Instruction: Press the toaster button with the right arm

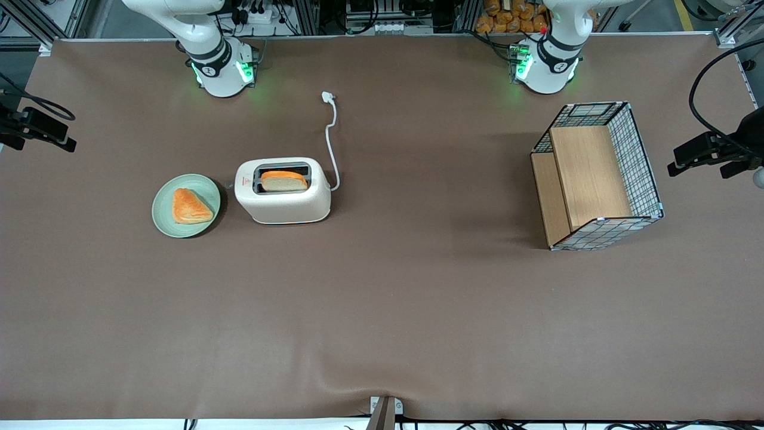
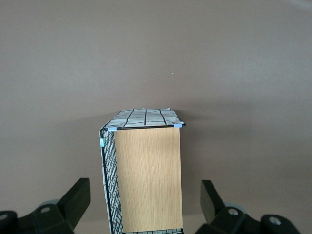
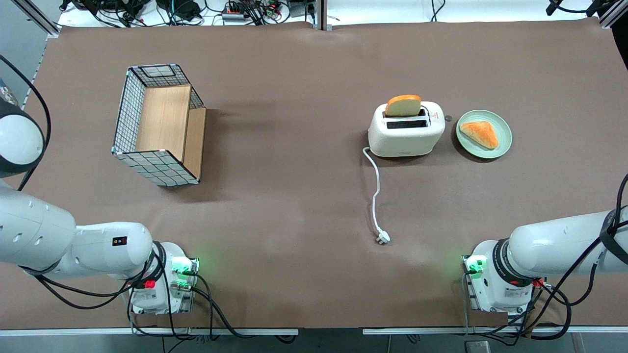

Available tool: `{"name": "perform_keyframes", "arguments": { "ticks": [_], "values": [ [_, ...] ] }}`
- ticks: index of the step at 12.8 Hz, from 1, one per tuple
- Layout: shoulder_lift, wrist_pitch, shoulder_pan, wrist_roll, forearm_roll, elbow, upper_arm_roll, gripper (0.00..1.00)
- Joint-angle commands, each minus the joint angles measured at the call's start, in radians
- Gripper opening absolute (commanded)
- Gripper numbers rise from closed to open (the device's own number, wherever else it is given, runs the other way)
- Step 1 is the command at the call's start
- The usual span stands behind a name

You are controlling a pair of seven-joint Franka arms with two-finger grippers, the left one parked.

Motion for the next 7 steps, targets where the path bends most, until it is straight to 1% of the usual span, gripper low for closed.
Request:
{"name": "perform_keyframes", "arguments": {
  "ticks": [1, 7],
  "values": [
    [-0.005, -0.009, -0.004, -0.006, -0.009, 0.009, 0.002, 1.0],
    [-0.005, -0.01, -0.004, -0.006, -0.008, 0.009, 0.003, 1.0]
  ]
}}
